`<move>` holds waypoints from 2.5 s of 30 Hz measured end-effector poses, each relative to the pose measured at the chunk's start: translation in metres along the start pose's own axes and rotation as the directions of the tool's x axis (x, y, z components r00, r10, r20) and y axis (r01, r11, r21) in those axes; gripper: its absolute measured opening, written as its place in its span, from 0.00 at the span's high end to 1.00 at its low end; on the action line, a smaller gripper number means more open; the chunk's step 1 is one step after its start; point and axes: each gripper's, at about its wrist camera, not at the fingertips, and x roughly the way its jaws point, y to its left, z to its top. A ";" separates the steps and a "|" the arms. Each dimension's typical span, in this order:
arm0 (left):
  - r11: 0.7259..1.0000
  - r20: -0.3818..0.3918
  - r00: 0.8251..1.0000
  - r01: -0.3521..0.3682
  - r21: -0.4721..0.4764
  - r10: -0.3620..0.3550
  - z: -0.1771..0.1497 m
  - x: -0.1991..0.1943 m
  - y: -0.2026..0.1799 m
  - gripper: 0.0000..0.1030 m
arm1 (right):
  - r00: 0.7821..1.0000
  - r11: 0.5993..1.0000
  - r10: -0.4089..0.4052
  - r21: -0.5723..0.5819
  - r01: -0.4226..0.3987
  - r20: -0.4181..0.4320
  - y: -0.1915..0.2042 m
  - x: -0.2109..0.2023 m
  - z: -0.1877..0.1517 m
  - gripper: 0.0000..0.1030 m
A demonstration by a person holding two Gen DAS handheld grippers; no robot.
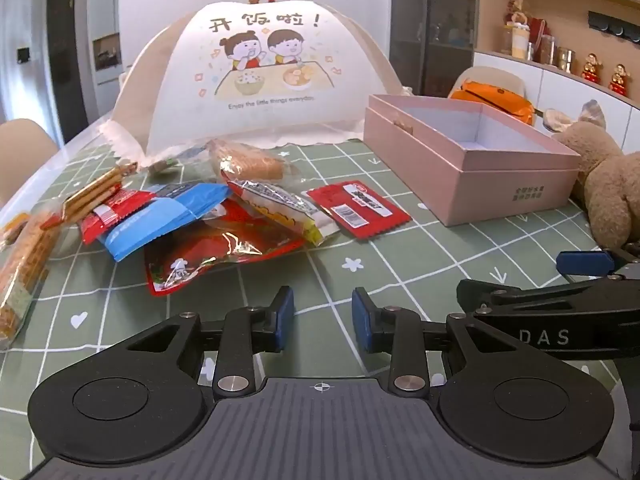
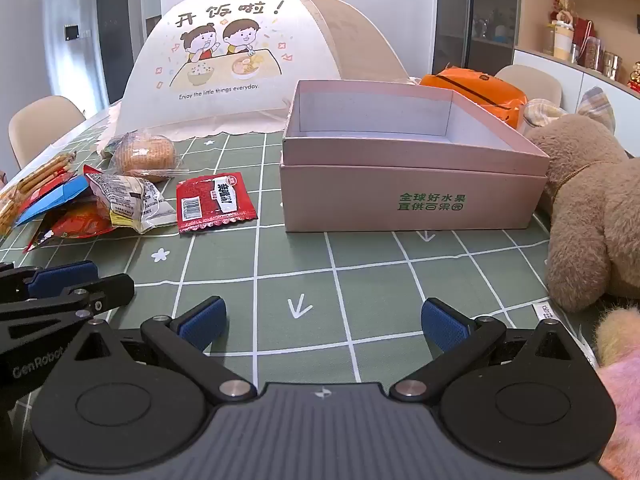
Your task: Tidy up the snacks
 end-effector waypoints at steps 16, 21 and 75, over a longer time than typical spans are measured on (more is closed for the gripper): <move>1.000 0.012 1.000 0.003 -0.003 -0.003 -0.004 -0.003 0.000 0.65 | 1.000 1.000 0.001 -0.002 -0.001 0.000 0.000 0.000 0.000 0.00; 1.000 0.011 1.000 0.007 -0.007 -0.007 -0.002 -0.002 0.000 0.65 | 1.000 1.000 0.001 -0.002 -0.001 -0.001 0.000 0.000 0.000 0.00; 1.000 0.011 1.000 0.011 -0.014 -0.010 -0.003 -0.003 0.001 0.65 | 1.000 1.000 0.003 -0.003 -0.003 -0.002 -0.001 0.000 0.001 0.00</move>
